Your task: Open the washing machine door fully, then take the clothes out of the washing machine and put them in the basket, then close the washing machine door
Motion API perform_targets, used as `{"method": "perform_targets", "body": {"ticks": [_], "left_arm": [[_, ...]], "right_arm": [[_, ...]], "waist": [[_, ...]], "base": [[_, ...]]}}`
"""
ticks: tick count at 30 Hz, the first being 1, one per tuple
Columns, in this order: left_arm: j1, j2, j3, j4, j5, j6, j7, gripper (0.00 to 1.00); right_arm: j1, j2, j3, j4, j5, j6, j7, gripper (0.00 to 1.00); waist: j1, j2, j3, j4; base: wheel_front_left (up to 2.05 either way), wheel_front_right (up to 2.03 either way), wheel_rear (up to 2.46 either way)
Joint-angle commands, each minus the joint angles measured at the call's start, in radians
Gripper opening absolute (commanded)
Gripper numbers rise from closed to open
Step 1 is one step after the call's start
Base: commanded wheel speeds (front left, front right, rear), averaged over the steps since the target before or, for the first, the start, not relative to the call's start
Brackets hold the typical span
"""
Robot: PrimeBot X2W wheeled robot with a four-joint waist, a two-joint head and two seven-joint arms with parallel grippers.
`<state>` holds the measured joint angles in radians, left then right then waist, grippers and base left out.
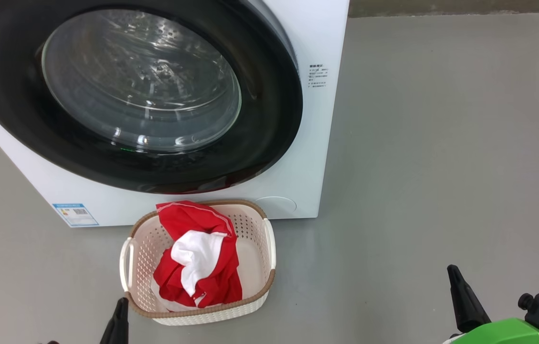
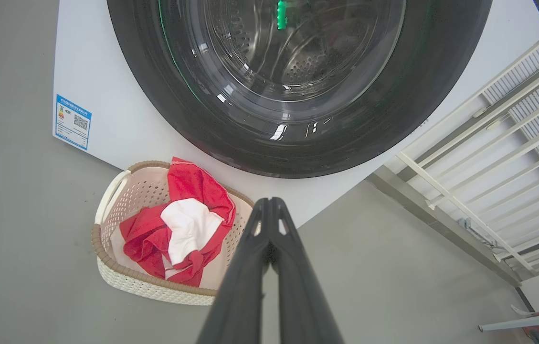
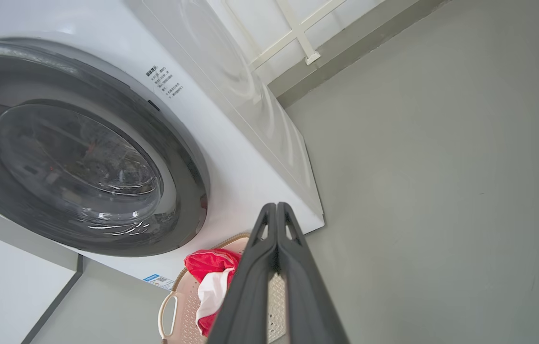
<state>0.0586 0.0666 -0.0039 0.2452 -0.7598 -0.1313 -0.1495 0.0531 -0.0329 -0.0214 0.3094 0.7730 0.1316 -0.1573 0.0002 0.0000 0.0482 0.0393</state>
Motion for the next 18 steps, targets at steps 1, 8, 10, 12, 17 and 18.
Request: {"method": "perform_targets", "body": {"ticks": [1,8,10,12,17,18], "left_arm": [[-0.034,0.011,0.019,-0.019,-0.023,0.000,0.008,0.00],[-0.045,0.011,0.024,-0.018,-0.094,0.000,0.027,0.00],[-0.048,0.010,0.026,-0.017,-0.114,0.000,0.033,0.00],[-0.051,0.010,0.028,-0.017,-0.134,0.000,0.038,0.00],[-0.059,0.010,0.032,-0.016,-0.185,0.000,0.052,0.00],[-0.060,0.010,0.033,-0.016,-0.195,0.000,0.055,0.00]], "right_arm": [[-0.043,-0.016,-0.001,-0.029,0.028,0.000,0.003,0.00],[-0.052,-0.019,-0.005,-0.032,0.098,0.000,0.022,0.00],[-0.055,-0.020,-0.006,-0.033,0.118,0.000,0.028,0.00],[-0.058,-0.021,-0.007,-0.034,0.138,0.000,0.033,0.00],[-0.065,-0.023,-0.010,-0.036,0.188,0.000,0.047,0.00],[-0.066,-0.023,-0.010,-0.037,0.198,0.000,0.050,0.00]], "waist": [[-0.0001,0.0000,-0.001,-0.001],[-0.0001,0.0000,-0.004,-0.004],[-0.0001,0.0000,-0.005,-0.005],[-0.0001,0.0000,-0.006,-0.006],[-0.0001,0.0000,-0.009,-0.008],[-0.0001,0.0000,-0.010,-0.008]], "base": [[0.00,0.00,0.00],[0.00,0.00,0.00],[0.00,0.00,0.00],[0.00,0.00,0.00],[0.00,0.00,0.00],[0.00,0.00,0.00]]}}
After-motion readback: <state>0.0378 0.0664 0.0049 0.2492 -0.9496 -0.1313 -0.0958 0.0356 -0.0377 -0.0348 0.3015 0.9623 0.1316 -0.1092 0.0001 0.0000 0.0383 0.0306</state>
